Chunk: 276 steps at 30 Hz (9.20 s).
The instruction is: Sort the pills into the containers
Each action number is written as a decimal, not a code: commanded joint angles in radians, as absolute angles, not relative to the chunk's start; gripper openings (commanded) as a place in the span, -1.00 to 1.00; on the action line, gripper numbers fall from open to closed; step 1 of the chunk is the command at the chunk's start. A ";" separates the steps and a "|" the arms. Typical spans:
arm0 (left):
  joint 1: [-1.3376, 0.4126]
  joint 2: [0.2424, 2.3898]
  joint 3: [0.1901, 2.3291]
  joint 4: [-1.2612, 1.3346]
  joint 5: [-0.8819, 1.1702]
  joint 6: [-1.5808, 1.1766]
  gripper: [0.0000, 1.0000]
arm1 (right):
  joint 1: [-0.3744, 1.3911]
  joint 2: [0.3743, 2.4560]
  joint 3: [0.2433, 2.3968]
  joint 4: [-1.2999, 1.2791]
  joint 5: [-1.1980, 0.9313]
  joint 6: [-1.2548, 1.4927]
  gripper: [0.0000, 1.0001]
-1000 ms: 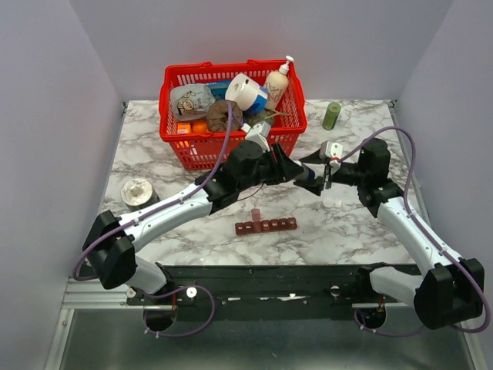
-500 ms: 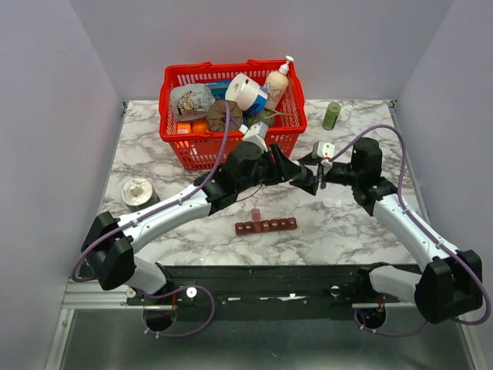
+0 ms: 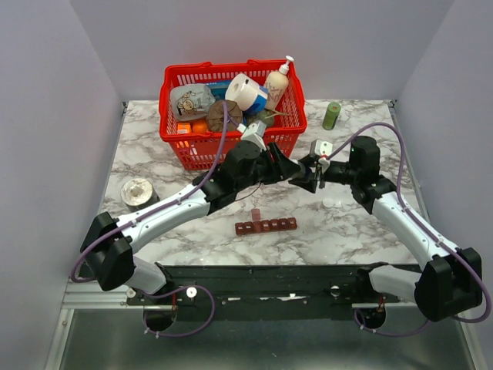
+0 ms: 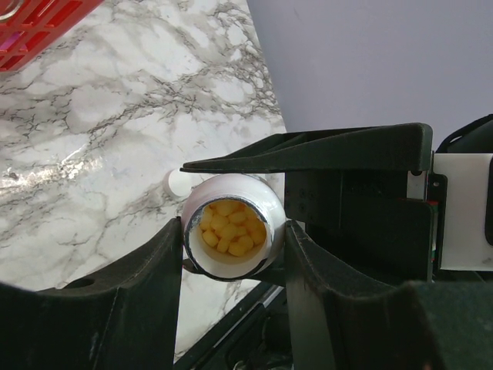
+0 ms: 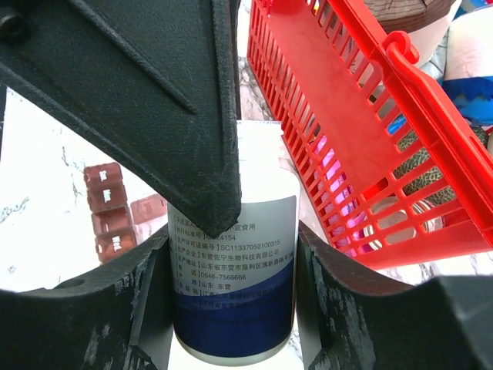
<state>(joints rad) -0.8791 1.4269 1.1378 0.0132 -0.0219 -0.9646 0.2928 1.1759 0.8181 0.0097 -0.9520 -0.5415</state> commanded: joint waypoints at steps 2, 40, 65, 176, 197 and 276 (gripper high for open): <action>-0.844 1.342 1.167 0.020 0.057 -0.896 0.49 | 0.304 1.169 0.877 0.014 -1.046 -0.444 -0.53; -0.744 0.755 1.040 -0.269 -0.417 -0.202 0.97 | 0.290 1.333 1.681 0.012 -0.896 0.125 -0.64; -0.742 0.704 0.973 -0.270 -0.382 -0.198 0.97 | 0.355 1.351 1.831 -0.165 -0.893 0.045 -0.73; -0.729 0.431 0.472 -0.055 -0.471 0.163 0.97 | 0.804 1.641 1.020 -0.575 -0.345 -0.818 -0.75; -0.724 0.420 0.472 -0.057 -0.474 0.163 0.97 | 0.851 1.678 1.075 -0.638 -0.249 -0.795 -0.75; -0.716 0.411 0.474 -0.058 -0.453 0.167 0.97 | 0.954 1.782 1.246 -0.833 -0.040 -0.799 -0.75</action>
